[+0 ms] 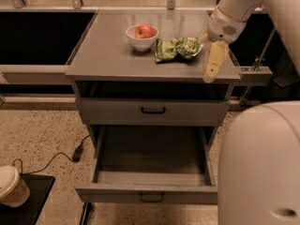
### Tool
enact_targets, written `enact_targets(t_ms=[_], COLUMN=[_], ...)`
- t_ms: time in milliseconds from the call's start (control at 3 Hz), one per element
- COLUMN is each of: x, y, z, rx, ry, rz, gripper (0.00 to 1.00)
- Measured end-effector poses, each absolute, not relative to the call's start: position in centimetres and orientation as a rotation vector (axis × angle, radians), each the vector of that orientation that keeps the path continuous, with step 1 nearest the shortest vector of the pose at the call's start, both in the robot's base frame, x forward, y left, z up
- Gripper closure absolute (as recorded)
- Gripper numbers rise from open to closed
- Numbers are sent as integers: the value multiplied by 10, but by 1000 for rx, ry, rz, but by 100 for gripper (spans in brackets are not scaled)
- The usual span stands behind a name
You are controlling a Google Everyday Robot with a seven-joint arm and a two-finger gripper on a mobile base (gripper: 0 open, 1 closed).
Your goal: Place green jalapeno chip bag into middle drawer
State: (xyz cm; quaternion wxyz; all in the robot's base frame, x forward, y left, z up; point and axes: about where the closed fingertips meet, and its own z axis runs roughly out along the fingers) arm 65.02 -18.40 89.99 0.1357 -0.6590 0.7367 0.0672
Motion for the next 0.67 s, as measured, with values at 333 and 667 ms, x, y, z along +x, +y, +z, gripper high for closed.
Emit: enact_targets(t_ms=[333,667], x=[692,708], y=[-166,-160], z=[905,927], rx=[-1858,-1816], ry=[2035,1970], rz=[202,147], gripper=[0,0])
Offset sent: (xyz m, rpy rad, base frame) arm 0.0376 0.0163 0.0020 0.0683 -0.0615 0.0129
